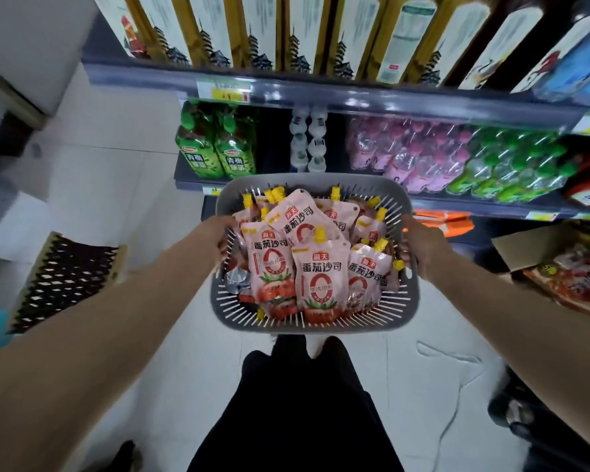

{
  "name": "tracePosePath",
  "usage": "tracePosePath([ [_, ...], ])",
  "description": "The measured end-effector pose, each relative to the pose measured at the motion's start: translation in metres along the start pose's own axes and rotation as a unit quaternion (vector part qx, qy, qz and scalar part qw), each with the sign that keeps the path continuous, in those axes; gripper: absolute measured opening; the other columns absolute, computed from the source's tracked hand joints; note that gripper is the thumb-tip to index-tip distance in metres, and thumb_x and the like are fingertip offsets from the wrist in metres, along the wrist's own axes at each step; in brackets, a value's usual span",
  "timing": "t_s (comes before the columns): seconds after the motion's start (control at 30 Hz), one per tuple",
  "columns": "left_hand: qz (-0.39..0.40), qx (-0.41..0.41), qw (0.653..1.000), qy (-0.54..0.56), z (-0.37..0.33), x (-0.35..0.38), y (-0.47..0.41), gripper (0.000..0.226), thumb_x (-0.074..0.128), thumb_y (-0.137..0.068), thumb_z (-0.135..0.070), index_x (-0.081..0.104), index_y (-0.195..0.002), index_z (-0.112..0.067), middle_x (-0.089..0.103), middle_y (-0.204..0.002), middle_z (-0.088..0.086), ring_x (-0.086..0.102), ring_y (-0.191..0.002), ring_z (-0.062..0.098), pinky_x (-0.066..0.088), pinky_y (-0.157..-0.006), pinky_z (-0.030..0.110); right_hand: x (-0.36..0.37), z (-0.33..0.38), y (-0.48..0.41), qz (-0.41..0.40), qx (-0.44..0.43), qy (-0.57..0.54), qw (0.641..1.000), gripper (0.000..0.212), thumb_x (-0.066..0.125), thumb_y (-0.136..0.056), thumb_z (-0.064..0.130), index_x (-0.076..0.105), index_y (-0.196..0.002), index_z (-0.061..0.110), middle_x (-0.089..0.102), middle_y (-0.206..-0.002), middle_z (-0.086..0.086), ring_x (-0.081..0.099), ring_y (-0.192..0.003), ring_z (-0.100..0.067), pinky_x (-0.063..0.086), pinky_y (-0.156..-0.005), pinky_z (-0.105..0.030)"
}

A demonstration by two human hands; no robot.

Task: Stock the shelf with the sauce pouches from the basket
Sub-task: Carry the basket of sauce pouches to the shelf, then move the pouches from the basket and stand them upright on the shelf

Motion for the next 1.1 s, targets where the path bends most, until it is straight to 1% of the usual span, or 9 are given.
tracePosePath([
  [0.27, 0.015, -0.008, 1.000, 0.005, -0.029, 0.022, -0.060, 0.029, 0.054, -0.082, -0.012, 0.040, -0.056, -0.016, 0.030, -0.052, -0.003, 0.028, -0.045, 0.011, 0.029, -0.043, 0.020, 0.021, 0.013, -0.065, -0.014, 0.005, 0.016, 1.000, 0.039, 0.055, -0.086, 0.049, 0.048, -0.107, 0.017, 0.054, -0.081, -0.009, 0.045, -0.057, -0.018, 0.036, -0.050, -0.027],
  [0.37, 0.024, -0.013, 1.000, 0.004, -0.030, 0.030, -0.074, 0.032, 0.054, -0.083, -0.012, 0.040, -0.055, -0.016, 0.034, -0.037, -0.005, 0.033, -0.030, 0.009, 0.029, -0.034, 0.012, 0.026, 0.014, -0.088, -0.022, 0.006, 0.016, 1.000, 0.058, 0.056, -0.085, 0.050, 0.054, -0.121, 0.004, 0.061, -0.104, -0.017, 0.055, -0.077, -0.025, 0.044, -0.063, -0.031],
  [0.43, 0.033, -0.008, 0.999, -0.002, -0.033, 0.036, -0.081, 0.033, 0.052, -0.083, -0.011, 0.037, -0.055, -0.016, 0.031, -0.032, -0.005, 0.031, -0.025, 0.010, 0.027, -0.032, 0.011, 0.028, 0.015, -0.100, -0.018, 0.005, 0.021, 1.000, 0.059, 0.054, -0.085, 0.051, 0.053, -0.119, 0.004, 0.058, -0.101, -0.016, 0.053, -0.075, -0.023, 0.042, -0.060, -0.030],
  [0.5, 0.027, -0.003, 1.000, -0.012, -0.038, 0.041, -0.089, 0.033, 0.052, -0.082, -0.011, 0.035, -0.055, -0.017, 0.028, -0.039, -0.003, 0.028, -0.035, 0.013, 0.026, -0.038, 0.018, 0.029, 0.017, -0.110, -0.020, 0.015, 0.021, 0.999, 0.066, 0.055, -0.083, 0.051, 0.053, -0.123, -0.002, 0.059, -0.096, -0.015, 0.050, -0.073, -0.022, 0.038, -0.061, -0.031],
  [0.63, 0.002, -0.004, 1.000, -0.010, -0.047, 0.048, -0.097, 0.037, 0.051, -0.078, -0.007, 0.029, -0.051, -0.018, 0.025, -0.030, -0.006, 0.022, -0.026, 0.010, 0.024, -0.033, 0.009, 0.034, 0.028, -0.122, 0.001, 0.039, 0.003, 0.999, 0.046, 0.057, -0.082, 0.052, 0.050, -0.106, 0.013, 0.052, -0.078, -0.009, 0.040, -0.056, -0.017, 0.031, -0.051, -0.027],
  [0.87, 0.000, 0.005, 1.000, 0.030, -0.046, 0.051, -0.106, 0.030, 0.051, -0.084, -0.009, 0.036, -0.059, -0.016, 0.034, -0.031, -0.006, 0.029, -0.019, 0.006, 0.027, -0.029, 0.006, 0.036, 0.033, -0.130, -0.001, 0.010, 0.055, 0.998, 0.033, 0.053, -0.090, 0.044, 0.052, -0.085, 0.011, 0.052, -0.093, -0.011, 0.045, -0.060, -0.015, 0.039, -0.059, -0.029],
  [0.93, 0.005, 0.003, 1.000, 0.019, -0.045, 0.052, -0.102, 0.029, 0.051, -0.084, -0.007, 0.039, -0.060, -0.015, 0.039, -0.029, -0.006, 0.035, -0.022, 0.006, 0.027, -0.028, 0.007, 0.036, 0.033, -0.127, -0.013, 0.017, 0.065, 0.998, 0.040, 0.054, -0.088, 0.046, 0.052, -0.097, 0.008, 0.053, -0.090, -0.013, 0.044, -0.060, -0.017, 0.035, -0.059, -0.030],
  [1.03, 0.003, 0.006, 1.000, 0.006, -0.044, 0.051, -0.102, 0.022, 0.052, -0.083, -0.006, 0.045, -0.063, -0.013, 0.043, -0.051, 0.000, 0.041, -0.037, 0.010, 0.031, -0.029, 0.012, 0.036, 0.034, -0.122, -0.019, 0.008, 0.098, 0.995, 0.047, 0.059, -0.084, 0.038, 0.055, -0.112, 0.000, 0.058, -0.093, -0.015, 0.053, -0.075, -0.024, 0.037, -0.058, -0.028],
  [1.1, 0.001, 0.012, 1.000, -0.004, -0.042, 0.050, -0.099, 0.009, 0.052, -0.082, -0.004, 0.052, -0.074, -0.007, 0.046, -0.060, 0.003, 0.046, -0.044, 0.012, 0.037, -0.032, 0.015, 0.039, 0.035, -0.115, -0.024, -0.011, 0.159, 0.987, 0.053, 0.059, -0.085, 0.036, 0.052, -0.121, -0.003, 0.059, -0.100, -0.014, 0.055, -0.088, -0.027, 0.042, -0.068, -0.031],
])
Point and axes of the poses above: each hand's wrist, its own y-axis away from the middle knuckle, its own x-axis out of the palm, z = x × y, the point moved 1 cm from there along -y, towards the middle knuckle
